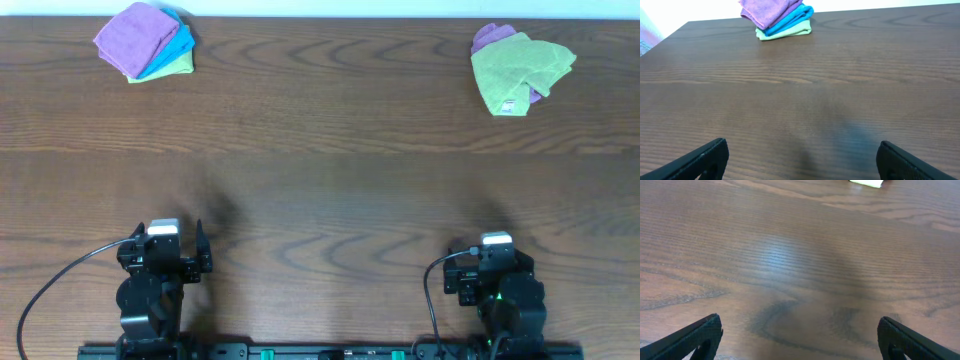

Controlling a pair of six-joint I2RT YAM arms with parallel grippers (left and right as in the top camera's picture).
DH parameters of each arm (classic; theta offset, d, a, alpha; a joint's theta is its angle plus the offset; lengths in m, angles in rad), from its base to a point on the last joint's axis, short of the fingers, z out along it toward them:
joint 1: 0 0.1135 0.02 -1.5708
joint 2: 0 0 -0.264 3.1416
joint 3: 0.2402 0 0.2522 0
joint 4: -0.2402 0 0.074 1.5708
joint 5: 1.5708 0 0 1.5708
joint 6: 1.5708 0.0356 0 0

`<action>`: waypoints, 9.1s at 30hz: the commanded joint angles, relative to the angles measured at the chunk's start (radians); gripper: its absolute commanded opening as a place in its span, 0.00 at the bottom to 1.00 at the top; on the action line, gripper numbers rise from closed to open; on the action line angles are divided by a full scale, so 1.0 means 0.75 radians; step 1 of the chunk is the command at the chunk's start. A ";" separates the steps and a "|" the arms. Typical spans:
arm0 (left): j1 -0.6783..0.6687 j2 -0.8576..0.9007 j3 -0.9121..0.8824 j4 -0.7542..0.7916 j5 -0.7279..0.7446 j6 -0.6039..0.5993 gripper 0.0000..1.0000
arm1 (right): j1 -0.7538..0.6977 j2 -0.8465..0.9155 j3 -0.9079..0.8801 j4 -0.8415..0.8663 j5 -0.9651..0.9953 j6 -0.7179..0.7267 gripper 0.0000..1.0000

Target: Fold the cloth

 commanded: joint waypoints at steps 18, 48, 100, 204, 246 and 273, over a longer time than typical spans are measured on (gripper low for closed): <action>-0.005 -0.011 -0.028 -0.007 0.009 0.023 0.95 | 0.012 -0.015 -0.020 0.001 -0.015 -0.010 0.99; -0.005 -0.011 -0.028 -0.007 0.009 0.023 0.95 | -0.127 0.980 0.172 1.626 -0.055 0.200 0.99; -0.005 -0.011 -0.028 -0.007 0.009 0.023 0.95 | -0.661 3.186 2.343 0.760 -0.481 0.566 0.98; -0.005 -0.011 -0.028 -0.007 0.009 0.023 0.95 | 0.209 2.487 3.321 -0.772 -0.282 0.213 0.02; -0.005 -0.011 -0.028 -0.007 0.009 0.023 0.95 | 0.186 2.281 3.320 -1.238 0.331 0.269 0.01; -0.005 -0.011 -0.028 -0.007 0.009 0.023 0.95 | 0.156 1.307 2.315 -1.215 0.284 0.185 0.01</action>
